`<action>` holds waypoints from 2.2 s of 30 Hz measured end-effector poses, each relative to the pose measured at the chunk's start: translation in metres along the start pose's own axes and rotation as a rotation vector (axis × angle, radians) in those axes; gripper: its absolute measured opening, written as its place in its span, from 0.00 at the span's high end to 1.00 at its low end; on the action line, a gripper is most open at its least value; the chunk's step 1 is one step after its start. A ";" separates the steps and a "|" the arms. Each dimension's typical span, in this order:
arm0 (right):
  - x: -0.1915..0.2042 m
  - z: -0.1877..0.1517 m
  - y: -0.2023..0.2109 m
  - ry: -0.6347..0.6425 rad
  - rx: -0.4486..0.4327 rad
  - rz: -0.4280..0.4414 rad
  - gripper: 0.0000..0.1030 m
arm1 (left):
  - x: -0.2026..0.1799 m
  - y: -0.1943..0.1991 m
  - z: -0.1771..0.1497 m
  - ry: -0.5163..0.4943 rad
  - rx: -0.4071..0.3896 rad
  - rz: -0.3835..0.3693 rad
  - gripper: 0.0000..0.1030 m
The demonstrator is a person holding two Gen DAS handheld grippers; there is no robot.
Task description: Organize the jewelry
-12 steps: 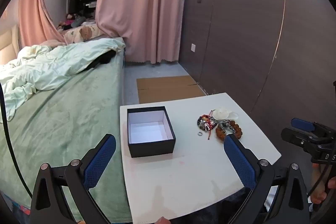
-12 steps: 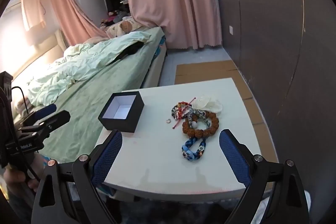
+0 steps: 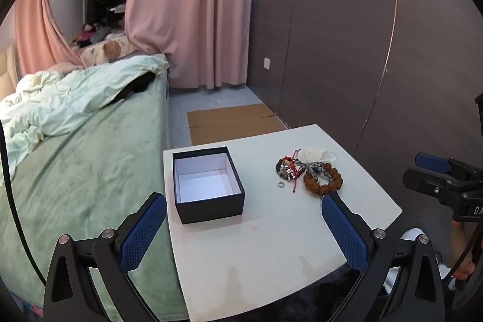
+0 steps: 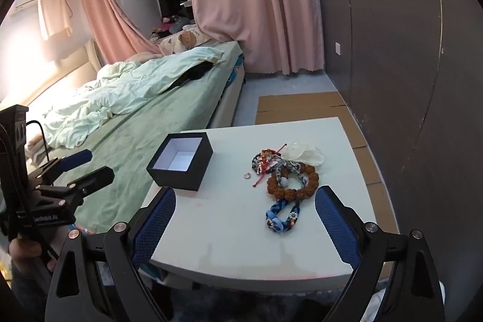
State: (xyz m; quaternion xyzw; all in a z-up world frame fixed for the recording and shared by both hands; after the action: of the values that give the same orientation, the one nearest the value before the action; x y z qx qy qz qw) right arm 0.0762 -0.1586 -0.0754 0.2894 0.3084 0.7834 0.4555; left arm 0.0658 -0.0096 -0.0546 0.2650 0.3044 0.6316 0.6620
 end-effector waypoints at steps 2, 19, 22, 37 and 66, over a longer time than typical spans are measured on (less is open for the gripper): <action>-0.002 0.000 -0.001 -0.006 0.004 -0.003 0.09 | -0.002 -0.001 -0.001 -0.002 0.000 -0.011 0.00; -0.014 -0.006 0.002 -0.025 0.029 -0.015 0.09 | -0.018 -0.003 -0.002 -0.028 -0.002 -0.041 0.01; -0.016 -0.006 0.001 -0.024 0.027 -0.014 0.09 | -0.020 -0.002 -0.002 -0.030 -0.007 -0.043 0.00; -0.024 -0.008 0.002 -0.050 0.030 -0.018 0.09 | -0.025 -0.005 -0.001 -0.026 -0.006 -0.046 0.00; -0.027 -0.007 0.000 -0.068 0.035 -0.005 0.09 | -0.027 -0.001 -0.003 -0.023 0.000 -0.073 0.01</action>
State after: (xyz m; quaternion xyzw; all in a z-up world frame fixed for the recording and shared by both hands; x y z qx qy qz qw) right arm 0.0819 -0.1845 -0.0843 0.3232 0.3071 0.7663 0.4626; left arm 0.0636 -0.0364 -0.0553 0.2609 0.3064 0.6038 0.6881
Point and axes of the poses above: each gripper's, at about its wrist camera, not at the fingertips, and y roughly against the way its jaws point, x to its left, z to its top, the point moved 8 cm from there along -y, roughly the way its jaws point, and after that the axes turned 12 degrees about x, right-handed, at the moved point
